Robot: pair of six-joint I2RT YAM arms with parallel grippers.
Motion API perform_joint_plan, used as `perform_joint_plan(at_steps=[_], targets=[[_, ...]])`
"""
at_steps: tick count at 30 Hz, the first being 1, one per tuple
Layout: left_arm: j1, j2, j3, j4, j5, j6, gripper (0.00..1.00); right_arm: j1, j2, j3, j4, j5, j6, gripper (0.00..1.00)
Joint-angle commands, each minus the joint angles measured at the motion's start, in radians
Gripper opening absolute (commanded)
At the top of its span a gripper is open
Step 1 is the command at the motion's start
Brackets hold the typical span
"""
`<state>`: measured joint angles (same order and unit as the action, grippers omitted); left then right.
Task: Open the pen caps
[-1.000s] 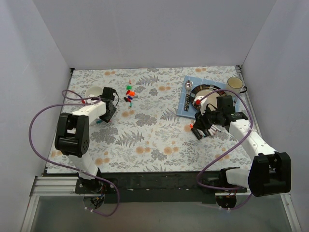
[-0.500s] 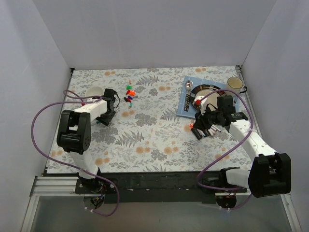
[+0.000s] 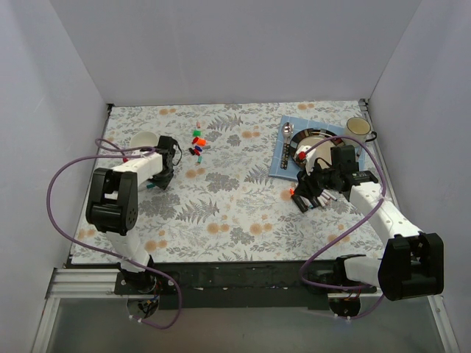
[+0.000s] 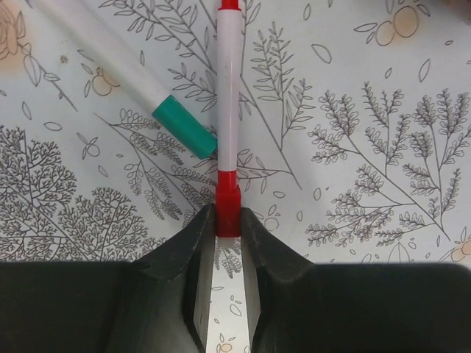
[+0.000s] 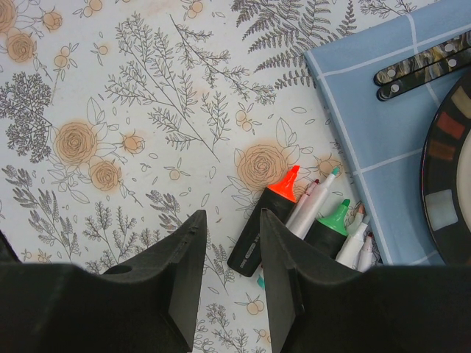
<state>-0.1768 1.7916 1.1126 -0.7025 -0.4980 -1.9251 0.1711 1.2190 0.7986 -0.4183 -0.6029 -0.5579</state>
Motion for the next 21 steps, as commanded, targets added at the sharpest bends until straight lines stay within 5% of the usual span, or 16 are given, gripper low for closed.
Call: perform_joint_plan(at_steps=[1, 13, 21], targets=[[0.002, -0.070, -0.065, 0.001, 0.013, -0.031, 0.17, -0.002, -0.022, 0.017, -0.002, -0.015, -0.014, 0.43], [0.000, -0.227, -0.140, 0.121, 0.151, 0.173, 0.08, -0.002, -0.022, 0.017, -0.002, -0.017, -0.014, 0.43], [-0.029, -0.386, -0.262, 0.259, 0.485, 0.402, 0.00, -0.002, -0.032, 0.019, -0.013, -0.066, -0.036, 0.45]])
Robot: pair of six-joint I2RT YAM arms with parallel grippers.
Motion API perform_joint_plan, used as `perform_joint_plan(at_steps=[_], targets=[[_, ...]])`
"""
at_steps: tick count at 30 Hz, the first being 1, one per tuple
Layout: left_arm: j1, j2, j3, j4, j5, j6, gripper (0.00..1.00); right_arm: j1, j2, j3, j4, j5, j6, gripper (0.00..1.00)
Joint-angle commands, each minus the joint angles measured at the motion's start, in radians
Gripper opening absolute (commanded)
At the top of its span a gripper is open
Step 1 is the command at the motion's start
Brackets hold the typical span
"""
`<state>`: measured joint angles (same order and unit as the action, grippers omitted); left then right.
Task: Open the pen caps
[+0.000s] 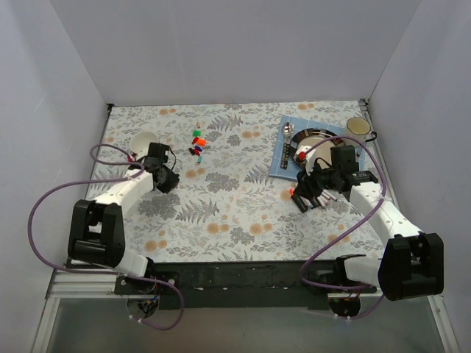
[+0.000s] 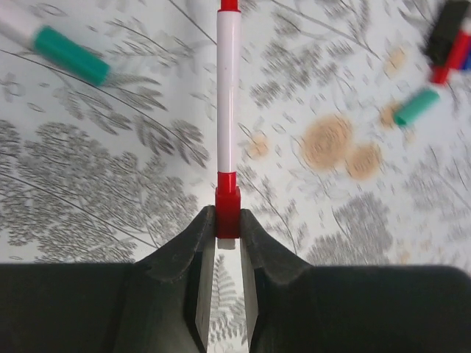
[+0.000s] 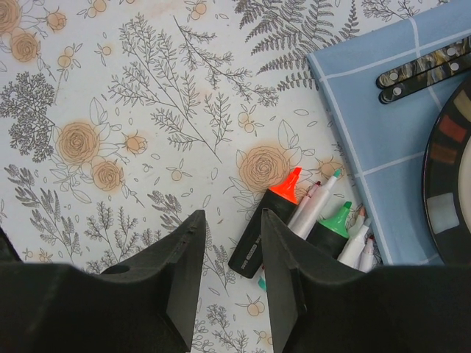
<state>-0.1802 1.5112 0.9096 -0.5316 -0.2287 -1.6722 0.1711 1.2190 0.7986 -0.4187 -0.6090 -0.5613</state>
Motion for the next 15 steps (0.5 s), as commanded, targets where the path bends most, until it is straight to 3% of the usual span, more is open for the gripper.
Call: perform_joint_plan(at_steps=[1, 3, 7, 8, 14, 15], targets=[[-0.036, -0.127, -0.078, 0.103, 0.268, 0.175, 0.00, -0.002, -0.039, 0.017, -0.011, -0.072, -0.034, 0.45], [-0.077, -0.192, -0.110, 0.160, 0.336, 0.245, 0.00, -0.002, -0.073, 0.008, -0.003, -0.107, -0.043, 0.47], [-0.126, -0.315, -0.274, 0.394, 0.744, 0.368, 0.00, -0.004, -0.137, -0.016, 0.034, -0.181, -0.046, 0.52], [-0.149, -0.330, -0.296, 0.488, 0.793, 0.374, 0.00, -0.004, -0.148, -0.022, 0.047, -0.198, -0.040, 0.56], [-0.301, -0.249, -0.299, 0.650, 1.105, 0.451, 0.00, -0.005, -0.214, -0.090, 0.144, -0.403, 0.003, 0.78], [-0.317, -0.224, -0.292, 0.650, 1.152, 0.477, 0.00, -0.005, -0.211, -0.094, 0.126, -0.502, -0.027, 0.81]])
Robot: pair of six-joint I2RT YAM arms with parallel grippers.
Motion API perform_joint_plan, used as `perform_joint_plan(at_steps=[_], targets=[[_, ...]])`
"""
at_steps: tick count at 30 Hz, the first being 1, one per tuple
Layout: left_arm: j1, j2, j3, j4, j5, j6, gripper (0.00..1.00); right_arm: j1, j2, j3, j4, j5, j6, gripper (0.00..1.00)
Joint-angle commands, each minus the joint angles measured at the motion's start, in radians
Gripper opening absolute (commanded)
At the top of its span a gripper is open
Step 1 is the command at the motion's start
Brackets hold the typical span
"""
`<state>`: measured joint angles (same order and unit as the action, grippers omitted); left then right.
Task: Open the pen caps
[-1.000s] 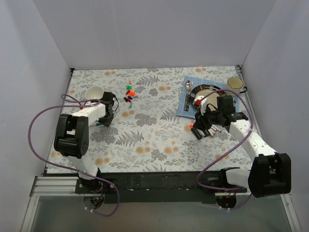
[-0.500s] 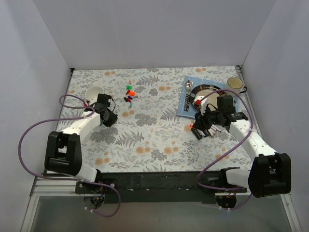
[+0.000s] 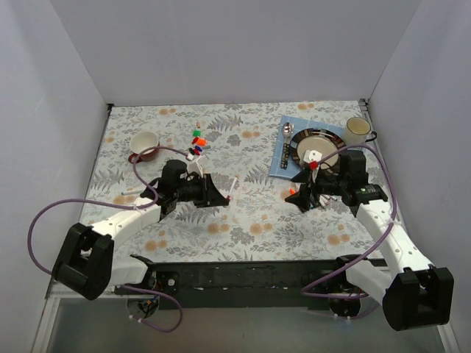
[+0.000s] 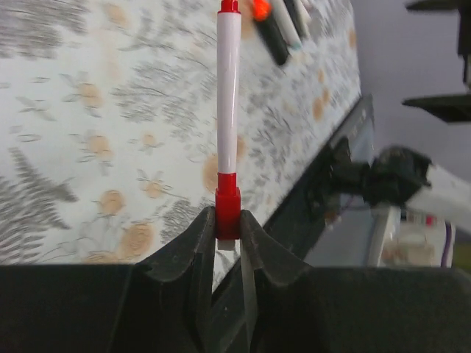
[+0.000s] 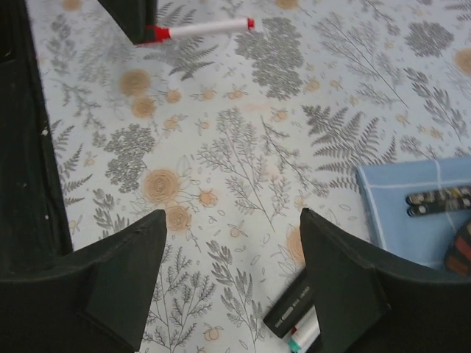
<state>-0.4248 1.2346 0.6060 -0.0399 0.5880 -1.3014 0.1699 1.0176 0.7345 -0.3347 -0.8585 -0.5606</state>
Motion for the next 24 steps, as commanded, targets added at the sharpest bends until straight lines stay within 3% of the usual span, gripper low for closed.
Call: perform_joint_plan(at_steps=[1, 3, 4, 5, 7, 10, 16, 24], targets=[[-0.093, 0.087, 0.018, 0.156, 0.364, 0.111, 0.00, -0.004, -0.007, -0.027, -0.074, -0.305, -0.200, 0.84], [-0.115, 0.123, 0.038, 0.146, 0.441, 0.125, 0.00, -0.003, 0.010, -0.023, -0.275, -0.449, -0.470, 0.98], [-0.126, 0.153, 0.046, 0.132, 0.458, 0.145, 0.00, -0.003, 0.015, -0.018, -0.376, -0.468, -0.788, 0.98], [-0.146, 0.167, 0.058, 0.103, 0.475, 0.154, 0.00, 0.002, 0.022, -0.017, -0.559, -0.477, -0.912, 0.98], [-0.182, 0.198, 0.087, 0.066, 0.515, 0.180, 0.00, 0.003, 0.018, -0.030, -0.624, -0.478, -1.079, 0.98], [-0.219, 0.253, 0.118, 0.019, 0.565, 0.189, 0.00, 0.019, -0.016, -0.081, -0.577, -0.436, -1.107, 0.98], [-0.325, 0.380, 0.207, -0.079, 0.599, 0.218, 0.00, 0.169, -0.129, -0.198, -0.196, -0.251, -0.782, 0.94], [-0.370, 0.499, 0.340, -0.247, 0.567, 0.304, 0.00, 0.351, -0.085, -0.213, -0.101, -0.033, -0.700, 0.72]])
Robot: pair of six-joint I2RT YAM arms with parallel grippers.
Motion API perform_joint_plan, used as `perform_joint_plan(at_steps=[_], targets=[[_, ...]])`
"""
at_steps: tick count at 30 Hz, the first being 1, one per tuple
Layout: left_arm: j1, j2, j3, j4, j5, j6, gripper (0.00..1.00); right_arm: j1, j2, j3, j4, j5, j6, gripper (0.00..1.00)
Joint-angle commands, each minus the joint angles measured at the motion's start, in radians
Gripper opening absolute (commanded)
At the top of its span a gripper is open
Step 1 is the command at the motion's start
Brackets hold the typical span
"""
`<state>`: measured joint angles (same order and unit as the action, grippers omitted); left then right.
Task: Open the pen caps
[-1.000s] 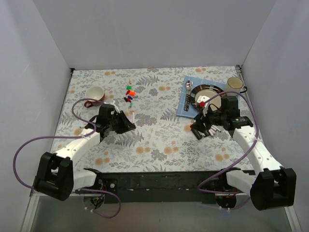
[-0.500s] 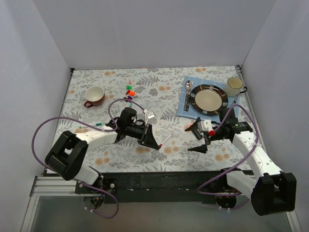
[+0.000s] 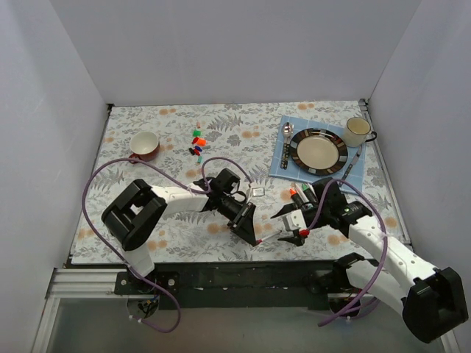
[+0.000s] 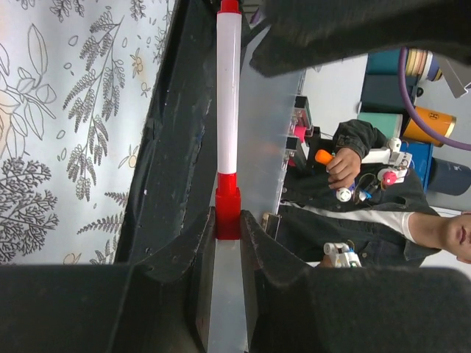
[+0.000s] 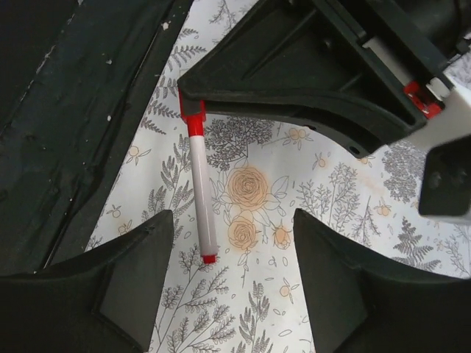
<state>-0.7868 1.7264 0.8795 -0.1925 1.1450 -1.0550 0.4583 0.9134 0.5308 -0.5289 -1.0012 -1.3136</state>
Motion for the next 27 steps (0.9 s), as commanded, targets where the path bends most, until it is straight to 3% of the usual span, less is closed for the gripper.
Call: perform_joint_plan(at_steps=[1, 7, 10, 11, 12, 27], targets=[[-0.011, 0.021, 0.075, -0.110, 0.007, 0.061, 0.00, 0.077, 0.025, -0.012, 0.093, 0.124, 0.054, 0.70], [-0.019, 0.058, 0.128, -0.153, 0.002, 0.081, 0.00, 0.166, 0.084, -0.006, 0.090, 0.196, 0.047, 0.47], [-0.019, 0.071, 0.145, -0.176, 0.002, 0.090, 0.00, 0.198, 0.094, -0.003, 0.083, 0.202, 0.037, 0.22], [-0.019, 0.078, 0.148, -0.180, 0.004, 0.098, 0.00, 0.201, 0.097, -0.002, 0.081, 0.202, 0.031, 0.07], [-0.019, 0.078, 0.151, -0.185, 0.005, 0.101, 0.00, 0.204, 0.097, -0.002, 0.076, 0.203, 0.028, 0.01], [0.026, -0.048, 0.139, -0.403, 0.012, 0.248, 0.00, 0.214, 0.071, -0.025, 0.142, 0.424, 0.056, 0.01]])
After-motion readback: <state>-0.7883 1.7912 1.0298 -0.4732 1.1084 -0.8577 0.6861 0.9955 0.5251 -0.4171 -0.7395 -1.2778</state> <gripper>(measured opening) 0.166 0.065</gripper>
